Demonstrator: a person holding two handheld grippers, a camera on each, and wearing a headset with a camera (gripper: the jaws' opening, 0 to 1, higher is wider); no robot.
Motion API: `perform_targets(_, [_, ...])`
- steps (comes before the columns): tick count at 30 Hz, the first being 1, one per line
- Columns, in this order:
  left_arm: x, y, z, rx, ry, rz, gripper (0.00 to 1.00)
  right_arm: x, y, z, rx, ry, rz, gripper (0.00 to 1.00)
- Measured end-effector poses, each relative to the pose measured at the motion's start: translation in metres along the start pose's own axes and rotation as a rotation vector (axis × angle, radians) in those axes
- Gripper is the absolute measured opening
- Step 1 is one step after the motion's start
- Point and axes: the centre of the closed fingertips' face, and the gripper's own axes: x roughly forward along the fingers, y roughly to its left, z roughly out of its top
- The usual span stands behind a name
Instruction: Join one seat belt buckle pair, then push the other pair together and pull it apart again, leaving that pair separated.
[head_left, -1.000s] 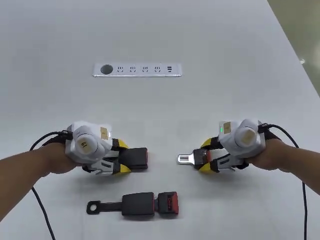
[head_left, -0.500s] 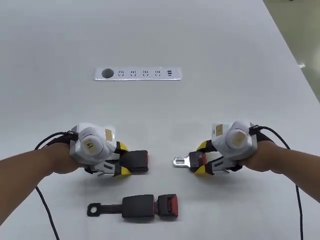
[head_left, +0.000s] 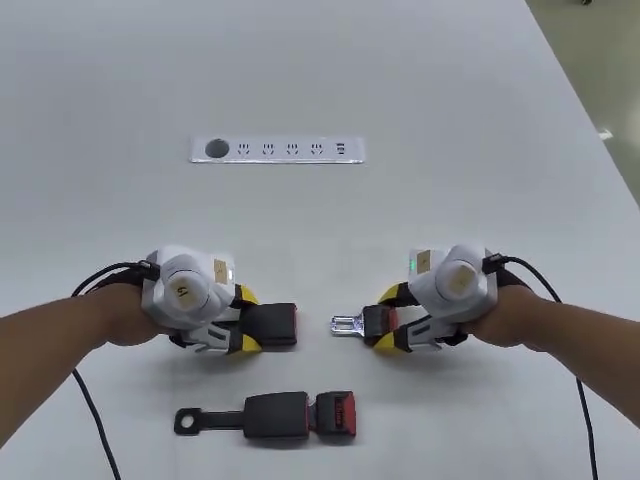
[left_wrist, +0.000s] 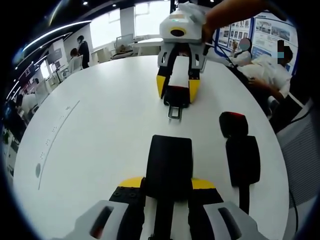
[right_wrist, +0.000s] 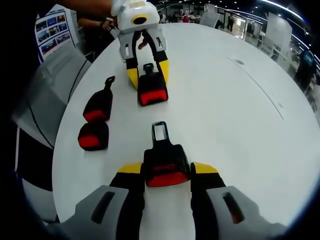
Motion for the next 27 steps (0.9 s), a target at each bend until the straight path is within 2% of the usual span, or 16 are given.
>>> perform_targets(4, [-0.001,0.000,0.000,0.003,0.000,-0.001,0.34,0.007,0.000,0.011,-0.007,-0.023,0.013,0.33])
perform_targets(16, [-0.003,0.000,-0.001,0.001,0.001,-0.002,0.34,0.026,0.009,0.034,-0.025,-0.046,0.019,0.34])
perform_targets(18, [-0.004,0.000,-0.001,0.002,0.001,-0.002,0.34,0.029,0.009,0.038,-0.008,-0.057,0.023,0.33])
perform_targets(27, [-0.004,0.000,-0.003,0.009,0.003,-0.007,0.34,0.038,0.012,0.046,-0.022,-0.069,0.035,0.33])
